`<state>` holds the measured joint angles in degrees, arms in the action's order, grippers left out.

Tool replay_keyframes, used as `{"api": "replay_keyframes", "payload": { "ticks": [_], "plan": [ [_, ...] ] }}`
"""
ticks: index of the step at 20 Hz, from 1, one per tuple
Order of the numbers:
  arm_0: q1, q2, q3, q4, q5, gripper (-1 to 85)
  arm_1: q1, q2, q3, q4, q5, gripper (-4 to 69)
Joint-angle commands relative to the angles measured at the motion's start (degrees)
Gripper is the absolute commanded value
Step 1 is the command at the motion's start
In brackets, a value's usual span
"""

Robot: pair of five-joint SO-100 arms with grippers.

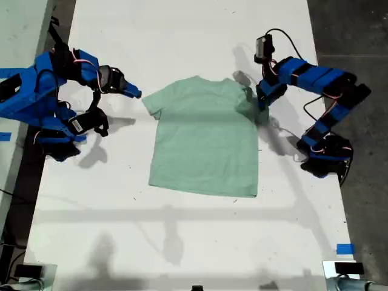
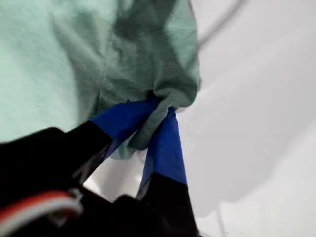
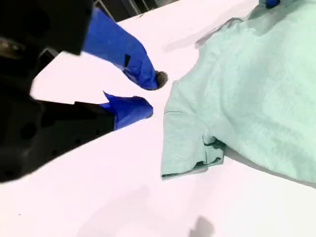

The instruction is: Fold tshirt

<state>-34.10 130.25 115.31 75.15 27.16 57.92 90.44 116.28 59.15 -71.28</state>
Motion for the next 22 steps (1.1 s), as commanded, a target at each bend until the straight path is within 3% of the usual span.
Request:
{"api": "replay_keyframes", "payload": {
  "ticks": [1,4,8,11,14,15,16,19,20,22],
  "plan": [
    [1.5,1.4,-0.2,-1.1,-0.7,6.4,-3.3,3.6,-8.5,9.7,1.1,-1.2],
    [2.1,1.4,0.1,-1.3,-1.4,6.5,-9.2,5.0,-19.9,20.6,5.4,-1.2],
    [3.0,1.4,0.4,-1.6,-2.2,6.5,-21.1,-2.2,-40.5,27.1,14.4,-1.1],
    [3.7,1.7,0.4,-1.6,-3.0,6.6,-28.2,-13.4,-58.0,27.7,18.5,-1.1],
    [4.7,1.9,0.5,-1.8,-3.8,6.6,-30.7,-22.0,-60.5,20.0,21.1,-1.1],
    [4.9,1.9,0.5,-1.8,-4.0,6.7,-31.2,-25.0,-60.4,17.1,21.5,3.5],
    [5.3,1.9,0.7,-2.0,-4.2,6.8,-31.8,-28.1,-60.9,14.4,22.0,21.1],
    [6.1,2.1,0.7,-2.0,-4.8,8.1,-33.0,-33.2,-64.8,14.6,25.8,37.6],
    [6.2,2.2,0.8,-2.0,-5.0,8.3,-33.5,-32.3,-64.8,15.4,24.3,47.8],
    [6.4,2.2,0.8,-2.0,-5.3,8.9,-33.5,-26.2,-62.7,19.3,24.0,43.4]
  ]
}}
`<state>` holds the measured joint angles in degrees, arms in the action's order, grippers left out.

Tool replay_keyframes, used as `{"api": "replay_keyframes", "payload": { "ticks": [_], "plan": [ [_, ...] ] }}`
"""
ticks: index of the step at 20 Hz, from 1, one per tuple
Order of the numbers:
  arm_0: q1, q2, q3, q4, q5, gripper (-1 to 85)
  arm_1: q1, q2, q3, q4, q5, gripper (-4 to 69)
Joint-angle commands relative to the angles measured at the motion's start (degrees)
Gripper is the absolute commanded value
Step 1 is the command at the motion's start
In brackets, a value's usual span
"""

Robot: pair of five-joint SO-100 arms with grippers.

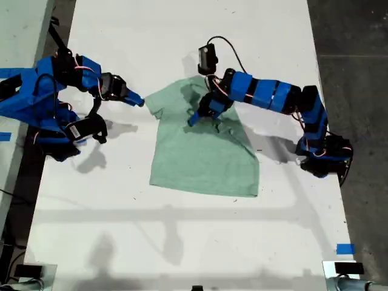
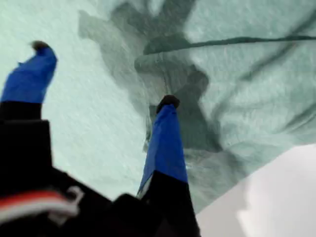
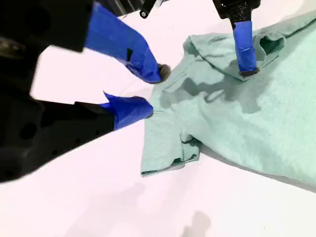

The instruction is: Fold tshirt

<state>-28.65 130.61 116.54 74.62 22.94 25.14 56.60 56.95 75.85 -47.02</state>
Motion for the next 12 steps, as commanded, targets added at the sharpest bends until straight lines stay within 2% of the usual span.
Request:
{"api": "replay_keyframes", "payload": {
  "ticks": [1,4,6,9,12],
  "plan": [
    [0.9,1.8,-0.5,-1.3,-1.1,9.5,-0.4,12.2,-0.5,5.0,-0.3,40.5],
    [-1.3,1.4,-2.9,1.2,-0.5,11.7,-0.2,28.4,9.3,12.7,0.4,35.5],
    [-3.8,-1.8,-6.0,3.9,1.3,13.4,-1.4,37.8,15.4,14.9,1.2,34.0],
    [-8.6,-10.5,-7.6,3.1,5.3,17.3,-3.3,47.7,24.0,14.5,3.3,32.8],
    [-14.0,-22.7,-7.7,-0.8,8.8,19.3,-4.8,52.5,30.6,12.4,4.9,31.9]
  ]
}}
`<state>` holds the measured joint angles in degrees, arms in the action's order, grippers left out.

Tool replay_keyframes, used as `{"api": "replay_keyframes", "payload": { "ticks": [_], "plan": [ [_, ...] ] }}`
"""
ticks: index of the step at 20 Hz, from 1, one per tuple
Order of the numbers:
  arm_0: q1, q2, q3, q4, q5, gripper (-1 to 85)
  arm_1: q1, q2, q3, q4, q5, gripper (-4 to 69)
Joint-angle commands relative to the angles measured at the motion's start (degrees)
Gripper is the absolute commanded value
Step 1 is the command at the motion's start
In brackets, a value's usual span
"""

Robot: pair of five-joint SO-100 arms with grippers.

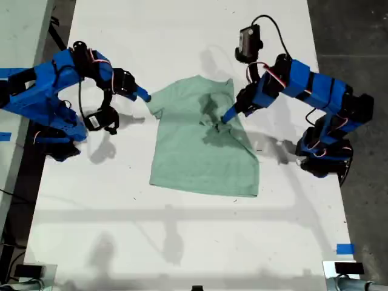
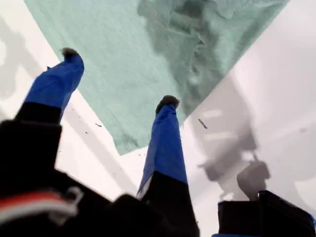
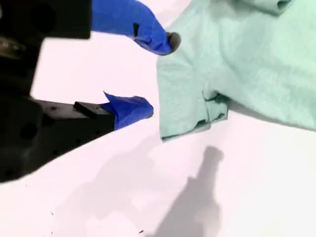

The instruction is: Fold tshirt

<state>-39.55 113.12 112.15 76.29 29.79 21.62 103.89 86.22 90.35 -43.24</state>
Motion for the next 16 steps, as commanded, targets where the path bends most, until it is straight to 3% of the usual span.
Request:
{"api": "replay_keyframes", "payload": {
  "ticks": [1,8,16],
  "plan": [
    [-4.2,-9.1,-3.7,-4.1,3.0,19.5,-1.8,6.0,2.6,-2.7,1.3,31.8],
    [-9.0,-29.2,-14.1,-6.8,5.5,21.1,-3.3,9.8,8.2,-5.1,2.1,31.0],
    [-10.4,-50.0,-29.4,-2.5,5.9,21.2,-3.6,23.7,20.4,-7.7,3.4,28.9]
  ]
}}
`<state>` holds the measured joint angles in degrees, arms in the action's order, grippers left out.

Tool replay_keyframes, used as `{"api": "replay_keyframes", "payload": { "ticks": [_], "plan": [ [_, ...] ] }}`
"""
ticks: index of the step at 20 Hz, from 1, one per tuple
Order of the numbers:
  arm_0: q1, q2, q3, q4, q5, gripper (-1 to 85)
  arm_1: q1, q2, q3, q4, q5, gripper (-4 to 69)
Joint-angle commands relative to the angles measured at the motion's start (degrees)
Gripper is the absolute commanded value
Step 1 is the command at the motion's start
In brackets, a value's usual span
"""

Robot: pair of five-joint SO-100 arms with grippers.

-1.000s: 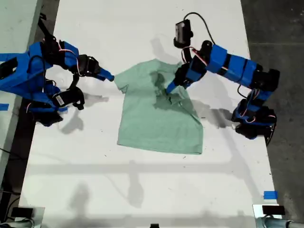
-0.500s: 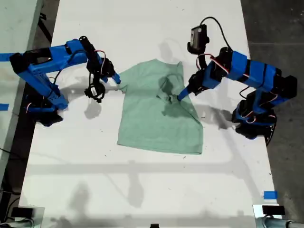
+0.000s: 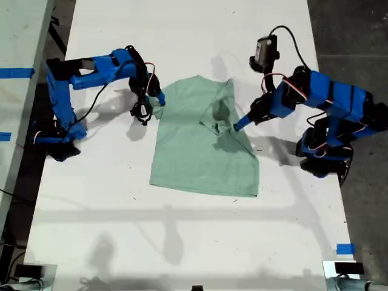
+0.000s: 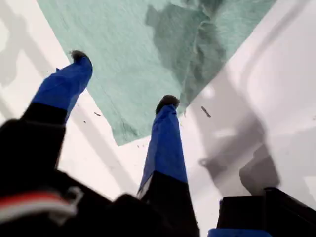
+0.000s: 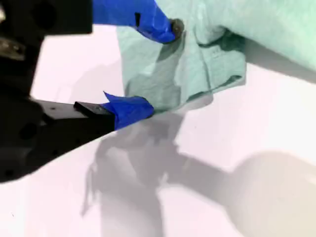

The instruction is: Fold tshirt

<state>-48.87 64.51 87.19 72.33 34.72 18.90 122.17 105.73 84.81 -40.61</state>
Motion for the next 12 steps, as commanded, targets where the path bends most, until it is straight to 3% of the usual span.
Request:
{"api": "replay_keyframes", "payload": {
  "ticks": [1,3,4,12],
  "plan": [
    [-1.3,-3.4,-5.8,1.8,1.5,17.8,-0.9,7.6,2.6,-2.6,0.9,28.2],
    [-1.7,-7.2,-9.1,3.3,3.3,3.9,-0.7,11.4,6.4,-3.6,1.1,28.1],
    [-1.7,-7.4,-9.7,3.8,3.5,1.2,-0.7,12.6,7.9,-3.9,1.1,28.2],
    [-3.3,14.7,-5.4,9.4,0.9,0.1,-0.1,18.0,12.9,-4.0,1.1,28.5]
  ]
}}
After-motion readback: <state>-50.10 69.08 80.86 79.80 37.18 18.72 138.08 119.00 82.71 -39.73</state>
